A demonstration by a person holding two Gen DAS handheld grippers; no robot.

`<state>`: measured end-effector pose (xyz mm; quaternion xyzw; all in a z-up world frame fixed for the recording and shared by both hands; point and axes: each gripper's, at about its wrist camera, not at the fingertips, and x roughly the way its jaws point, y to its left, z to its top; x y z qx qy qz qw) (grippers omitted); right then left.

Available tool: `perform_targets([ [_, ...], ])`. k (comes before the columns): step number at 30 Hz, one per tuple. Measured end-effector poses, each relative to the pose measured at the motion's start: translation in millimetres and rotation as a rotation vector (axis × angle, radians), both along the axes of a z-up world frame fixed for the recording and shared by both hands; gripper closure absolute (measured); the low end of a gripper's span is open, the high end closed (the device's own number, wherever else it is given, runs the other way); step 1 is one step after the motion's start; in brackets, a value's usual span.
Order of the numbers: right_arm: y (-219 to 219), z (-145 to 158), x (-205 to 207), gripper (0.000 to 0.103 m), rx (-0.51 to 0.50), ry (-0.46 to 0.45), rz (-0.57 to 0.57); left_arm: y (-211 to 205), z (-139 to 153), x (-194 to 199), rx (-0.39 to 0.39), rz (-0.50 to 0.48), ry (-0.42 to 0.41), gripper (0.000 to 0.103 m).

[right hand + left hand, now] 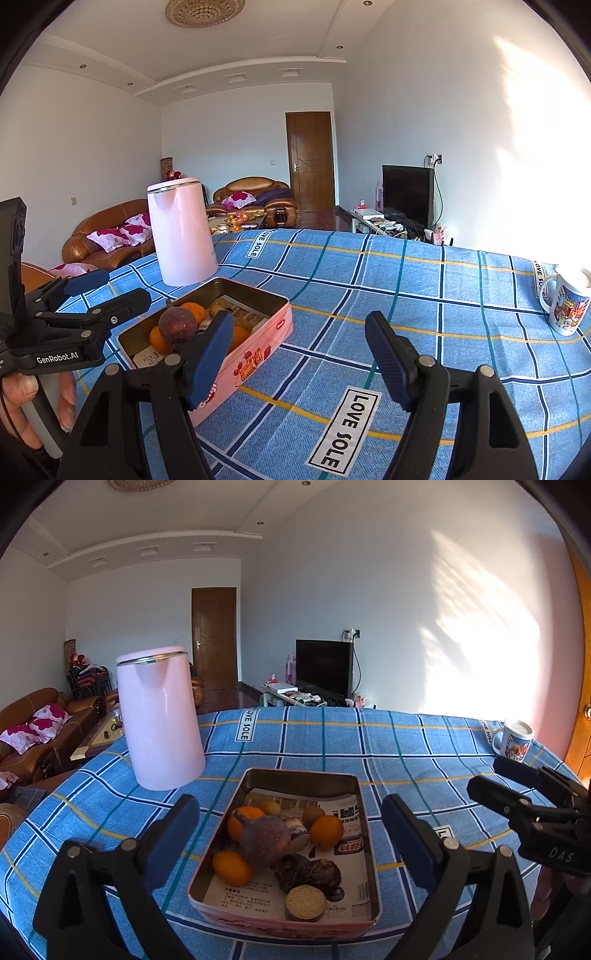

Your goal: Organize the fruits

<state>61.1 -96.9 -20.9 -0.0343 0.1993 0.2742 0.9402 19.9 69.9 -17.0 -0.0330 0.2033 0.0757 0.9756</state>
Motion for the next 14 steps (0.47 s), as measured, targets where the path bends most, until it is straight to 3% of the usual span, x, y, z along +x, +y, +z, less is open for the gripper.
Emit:
perform_targets([
  [14,-13,-2,0,0.028,-0.003,-0.003,-0.041,-9,-7,7,0.003,-0.020,0.031,0.000],
])
